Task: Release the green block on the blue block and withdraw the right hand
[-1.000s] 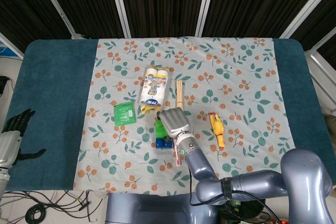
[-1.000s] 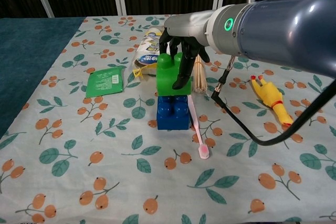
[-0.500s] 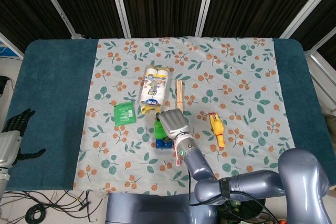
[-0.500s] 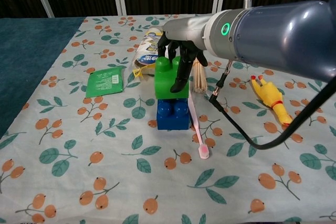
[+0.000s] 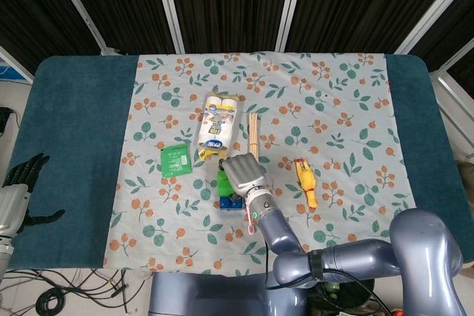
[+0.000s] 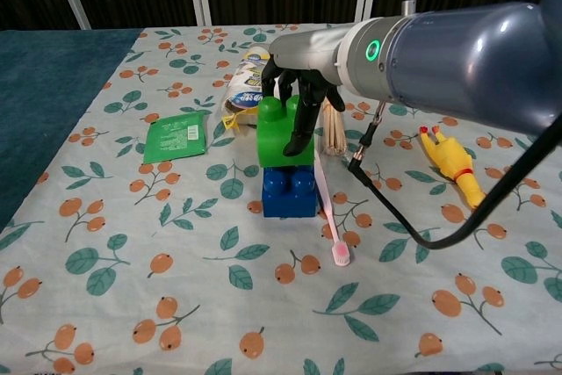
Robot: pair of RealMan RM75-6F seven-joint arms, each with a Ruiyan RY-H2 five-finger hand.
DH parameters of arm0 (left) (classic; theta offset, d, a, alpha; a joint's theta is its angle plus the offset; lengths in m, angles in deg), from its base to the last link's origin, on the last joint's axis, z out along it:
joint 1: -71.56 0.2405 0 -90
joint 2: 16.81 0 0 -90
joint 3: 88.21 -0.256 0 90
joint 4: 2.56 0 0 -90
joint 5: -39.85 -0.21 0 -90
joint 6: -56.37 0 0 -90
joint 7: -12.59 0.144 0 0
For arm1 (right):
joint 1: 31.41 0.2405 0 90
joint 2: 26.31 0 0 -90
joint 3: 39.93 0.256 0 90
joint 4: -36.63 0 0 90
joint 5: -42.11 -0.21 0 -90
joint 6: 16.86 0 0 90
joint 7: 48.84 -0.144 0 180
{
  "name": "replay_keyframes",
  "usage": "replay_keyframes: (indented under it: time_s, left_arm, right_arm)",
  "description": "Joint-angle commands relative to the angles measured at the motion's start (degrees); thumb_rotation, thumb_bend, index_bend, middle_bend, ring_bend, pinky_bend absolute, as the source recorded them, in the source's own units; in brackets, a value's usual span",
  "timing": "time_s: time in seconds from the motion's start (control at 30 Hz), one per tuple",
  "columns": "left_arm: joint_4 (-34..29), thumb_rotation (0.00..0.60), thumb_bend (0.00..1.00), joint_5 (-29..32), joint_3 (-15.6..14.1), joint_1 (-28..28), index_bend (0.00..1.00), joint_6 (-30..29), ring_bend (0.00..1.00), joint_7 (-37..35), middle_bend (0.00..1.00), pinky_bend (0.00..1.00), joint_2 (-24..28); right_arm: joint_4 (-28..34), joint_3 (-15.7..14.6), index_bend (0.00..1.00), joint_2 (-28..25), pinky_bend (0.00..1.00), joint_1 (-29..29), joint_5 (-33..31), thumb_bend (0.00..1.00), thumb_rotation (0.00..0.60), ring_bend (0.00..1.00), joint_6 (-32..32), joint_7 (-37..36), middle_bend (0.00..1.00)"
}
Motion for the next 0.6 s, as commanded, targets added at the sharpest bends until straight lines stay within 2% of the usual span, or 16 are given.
replay_keyframes:
  time_s: [0.03,0.6]
  left_arm:
    - [-0.06,0.6,0.0,0.09,-0.02,0.0,0.0,0.1,0.0,0.0,0.0,0.0,0.02]
    - [-0.23,0.6,0.0,0.38,0.09,-0.03,0.0,0.29,0.0,-0.4,0.0,0.0,0.15]
  right_arm:
    - [-0.43,-0.12,0.61,0.19,0.69,0.03,0.03,0.41,0.6,0.54,0.29,-0.22,0.55]
    - [-2.57,-1.49,0.61,1.71,0.69,-0.34,0.44,0.41,0.6,0.54,1.42,-1.41,0.55]
